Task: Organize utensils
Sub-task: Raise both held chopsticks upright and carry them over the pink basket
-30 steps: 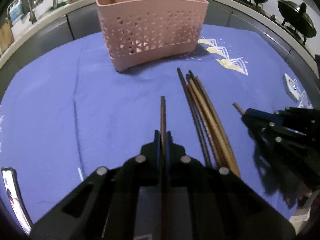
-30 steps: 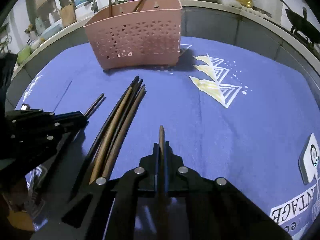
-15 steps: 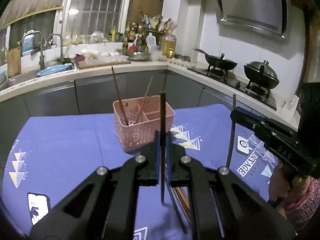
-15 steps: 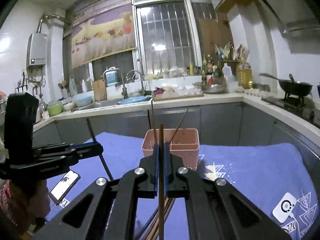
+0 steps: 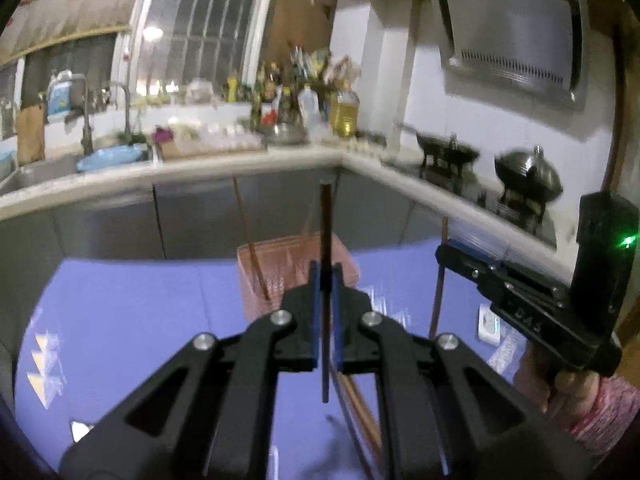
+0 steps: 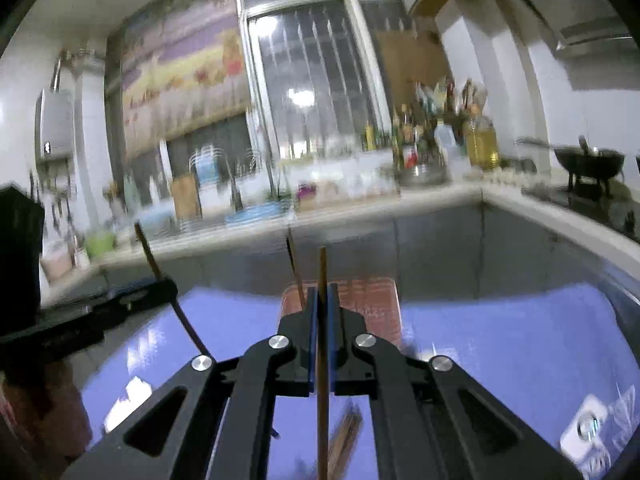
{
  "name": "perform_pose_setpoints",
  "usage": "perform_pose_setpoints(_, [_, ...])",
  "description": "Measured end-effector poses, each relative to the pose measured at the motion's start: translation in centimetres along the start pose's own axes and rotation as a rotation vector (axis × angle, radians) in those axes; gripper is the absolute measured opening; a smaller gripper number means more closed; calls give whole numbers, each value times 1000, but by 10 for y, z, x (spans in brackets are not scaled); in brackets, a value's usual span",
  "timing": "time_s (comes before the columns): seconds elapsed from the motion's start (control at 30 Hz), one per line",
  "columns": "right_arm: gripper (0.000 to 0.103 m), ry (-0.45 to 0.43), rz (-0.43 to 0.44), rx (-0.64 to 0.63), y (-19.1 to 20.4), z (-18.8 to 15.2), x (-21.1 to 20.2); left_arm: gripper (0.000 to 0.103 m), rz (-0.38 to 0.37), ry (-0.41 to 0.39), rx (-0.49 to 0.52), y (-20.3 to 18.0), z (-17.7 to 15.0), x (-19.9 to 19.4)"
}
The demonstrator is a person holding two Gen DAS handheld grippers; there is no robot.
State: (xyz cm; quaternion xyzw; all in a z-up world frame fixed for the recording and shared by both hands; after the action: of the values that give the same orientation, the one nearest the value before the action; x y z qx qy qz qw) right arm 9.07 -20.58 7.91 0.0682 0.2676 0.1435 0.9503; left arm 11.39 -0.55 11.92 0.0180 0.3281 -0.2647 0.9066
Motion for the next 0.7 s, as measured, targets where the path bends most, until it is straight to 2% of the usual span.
perform_pose_setpoints(0.1, [5, -111, 1, 27, 2, 49, 4, 5, 47, -87, -12, 5, 45, -10])
perform_pose_setpoints(0.23, [5, -219, -33, 62, -2, 97, 25, 5, 96, -140, -34, 10, 89, -1])
perform_pose_setpoints(0.4, [5, -219, -71, 86, -15, 120, 83, 5, 176, -114, -27, 17, 104, 42])
perform_pose_setpoints(0.47, [5, -198, -95, 74, -16, 114, 106, 5, 198, -68, -28, 22, 101, 66])
perform_pose_setpoints(0.6, [5, -108, -121, 64, -24, 91, 147, 5, 189, 27, -48, 32, 87, 105])
perform_pose_setpoints(0.63, [5, -70, -103, 56, -25, 84, 157, 5, 190, 45, -50, 33, 83, 112])
perform_pose_setpoints(0.7, [5, 66, -36, 52, -28, 69, 179, 6, 186, 100, -49, 36, 76, 129])
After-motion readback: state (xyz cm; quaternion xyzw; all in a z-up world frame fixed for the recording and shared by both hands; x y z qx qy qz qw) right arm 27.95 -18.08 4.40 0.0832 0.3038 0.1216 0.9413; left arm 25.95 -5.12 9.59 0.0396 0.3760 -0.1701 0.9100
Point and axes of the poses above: each gripper's, at about its wrist camera, not at the fingertips, and x roughly the way its jaws point, y to its left, z to its top, the point moved 3 cm from there along x, roughly the way its jaws point, and after that the axes turned 15 degrees about y, right-handed, at the moved point
